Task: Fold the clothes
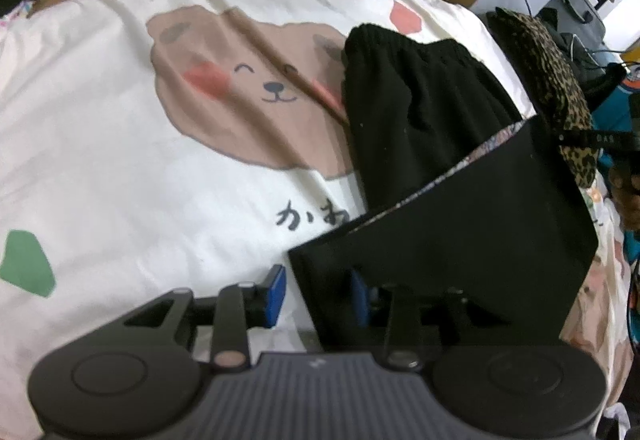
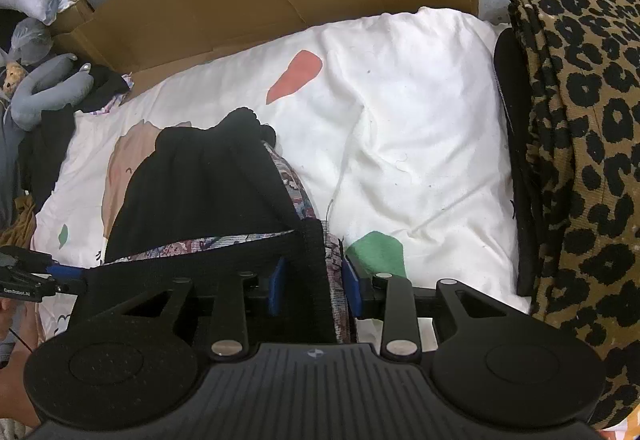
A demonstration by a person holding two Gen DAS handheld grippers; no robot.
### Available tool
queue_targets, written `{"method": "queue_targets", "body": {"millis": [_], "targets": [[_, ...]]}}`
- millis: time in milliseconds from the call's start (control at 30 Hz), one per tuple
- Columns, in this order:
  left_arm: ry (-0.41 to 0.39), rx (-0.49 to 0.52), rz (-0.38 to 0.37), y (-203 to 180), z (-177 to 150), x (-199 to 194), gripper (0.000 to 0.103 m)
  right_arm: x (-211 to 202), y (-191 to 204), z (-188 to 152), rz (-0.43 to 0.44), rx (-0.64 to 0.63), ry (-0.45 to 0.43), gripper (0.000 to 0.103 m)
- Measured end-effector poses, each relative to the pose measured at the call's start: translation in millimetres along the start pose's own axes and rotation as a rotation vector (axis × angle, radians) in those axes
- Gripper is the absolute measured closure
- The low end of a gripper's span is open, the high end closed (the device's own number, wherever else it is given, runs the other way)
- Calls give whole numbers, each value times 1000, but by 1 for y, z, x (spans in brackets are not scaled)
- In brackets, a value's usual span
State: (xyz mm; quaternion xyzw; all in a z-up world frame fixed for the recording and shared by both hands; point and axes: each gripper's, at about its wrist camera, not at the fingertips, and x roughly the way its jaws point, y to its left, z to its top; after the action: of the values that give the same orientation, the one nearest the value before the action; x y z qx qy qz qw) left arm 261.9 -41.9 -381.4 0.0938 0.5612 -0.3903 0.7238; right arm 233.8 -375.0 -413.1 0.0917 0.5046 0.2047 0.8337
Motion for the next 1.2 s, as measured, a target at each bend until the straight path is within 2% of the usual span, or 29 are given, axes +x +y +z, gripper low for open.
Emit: {"method": "queue_targets", "body": {"millis": [333,400,533,567,600,767,1000,1200], "targets": [[-23,-17,-37,6,-1,12,68,7,-4,-1,11,-3,13,61],[-29,-24,-42,7,-2,11,72,12,-8,-2,22,11,17,61],[-31,-43,-54,8,-2,9,92,16,-10,-4,38,28,14,62],[-34,-42,-50,8,-3,7,93,15,-9,-3,38,24,8,64],[-38,-43,-45,8,-3,6,94,14,-9,-3,39,21,3,72],[-51,-29,-28,4,0,-2,96,3,6,-2,6,-60,-31,87],[-79,-42,-34,3,5,-25,96,-25,24,-2,-31,-132,-99,93],[-114,-51,-27,-3,14,-44,96,-47,34,-4,-42,-127,-150,97]]}}
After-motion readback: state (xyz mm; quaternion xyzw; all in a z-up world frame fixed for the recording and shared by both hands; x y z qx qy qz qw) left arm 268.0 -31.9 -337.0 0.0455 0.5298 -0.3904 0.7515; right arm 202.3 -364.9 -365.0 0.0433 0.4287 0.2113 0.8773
